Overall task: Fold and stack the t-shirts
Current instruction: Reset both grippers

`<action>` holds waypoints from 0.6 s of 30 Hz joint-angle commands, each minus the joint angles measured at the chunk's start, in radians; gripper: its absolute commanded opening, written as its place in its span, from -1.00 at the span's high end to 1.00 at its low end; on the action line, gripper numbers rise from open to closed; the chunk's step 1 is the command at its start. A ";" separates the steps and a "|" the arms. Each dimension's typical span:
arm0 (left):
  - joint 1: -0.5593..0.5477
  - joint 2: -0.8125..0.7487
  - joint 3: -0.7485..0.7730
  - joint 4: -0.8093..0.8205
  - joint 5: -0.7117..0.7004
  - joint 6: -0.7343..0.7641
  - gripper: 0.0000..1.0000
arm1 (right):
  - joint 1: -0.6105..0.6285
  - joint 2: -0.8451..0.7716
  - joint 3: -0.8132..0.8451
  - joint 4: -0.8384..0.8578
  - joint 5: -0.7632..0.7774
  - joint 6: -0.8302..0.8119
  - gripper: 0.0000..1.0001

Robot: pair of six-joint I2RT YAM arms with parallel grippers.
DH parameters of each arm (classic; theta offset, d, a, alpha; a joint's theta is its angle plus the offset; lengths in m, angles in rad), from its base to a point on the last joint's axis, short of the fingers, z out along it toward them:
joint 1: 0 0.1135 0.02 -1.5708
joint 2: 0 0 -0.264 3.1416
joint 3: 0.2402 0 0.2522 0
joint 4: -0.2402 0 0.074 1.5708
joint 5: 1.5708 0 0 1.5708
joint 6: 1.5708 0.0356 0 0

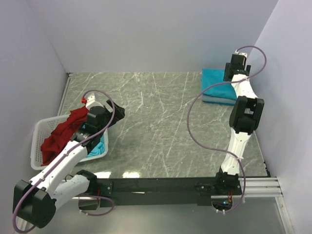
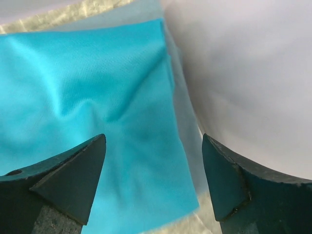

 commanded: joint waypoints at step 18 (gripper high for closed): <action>0.000 -0.137 -0.012 -0.016 0.122 0.022 -0.99 | 0.202 -0.889 -0.770 0.166 -0.020 0.347 -0.79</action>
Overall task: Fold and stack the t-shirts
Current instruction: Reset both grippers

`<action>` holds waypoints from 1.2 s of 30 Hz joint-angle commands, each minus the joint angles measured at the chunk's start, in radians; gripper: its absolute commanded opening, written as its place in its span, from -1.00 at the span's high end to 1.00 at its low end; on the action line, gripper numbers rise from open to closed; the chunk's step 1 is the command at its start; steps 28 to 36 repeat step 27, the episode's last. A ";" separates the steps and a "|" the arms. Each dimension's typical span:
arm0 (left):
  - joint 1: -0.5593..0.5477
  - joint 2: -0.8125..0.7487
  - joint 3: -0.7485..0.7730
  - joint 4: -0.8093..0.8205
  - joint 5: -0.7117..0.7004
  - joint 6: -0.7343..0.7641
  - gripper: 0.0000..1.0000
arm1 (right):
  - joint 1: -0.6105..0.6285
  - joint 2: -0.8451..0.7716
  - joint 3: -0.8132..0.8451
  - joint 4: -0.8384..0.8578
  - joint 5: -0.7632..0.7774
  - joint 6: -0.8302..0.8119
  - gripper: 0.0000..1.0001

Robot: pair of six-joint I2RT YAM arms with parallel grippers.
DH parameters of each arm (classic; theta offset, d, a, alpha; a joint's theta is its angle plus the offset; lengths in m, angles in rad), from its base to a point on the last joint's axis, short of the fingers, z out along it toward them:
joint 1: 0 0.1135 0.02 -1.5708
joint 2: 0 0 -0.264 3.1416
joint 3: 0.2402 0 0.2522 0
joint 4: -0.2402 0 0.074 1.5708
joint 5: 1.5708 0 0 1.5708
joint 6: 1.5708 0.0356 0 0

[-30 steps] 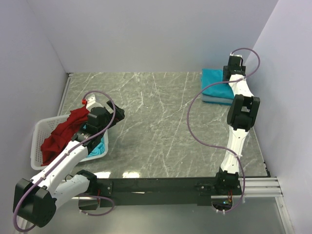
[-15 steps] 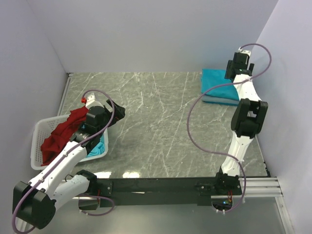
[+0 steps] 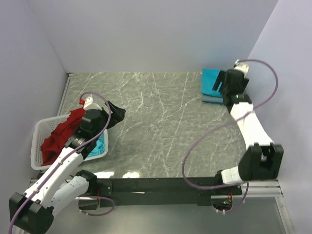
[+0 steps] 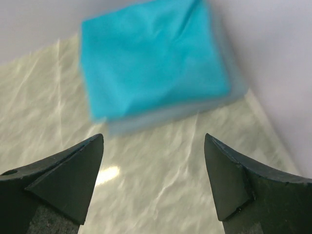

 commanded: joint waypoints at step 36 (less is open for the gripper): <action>0.000 -0.252 -0.167 0.075 0.021 -0.036 -0.99 | 0.110 -0.985 -0.980 0.199 -0.348 0.361 -0.85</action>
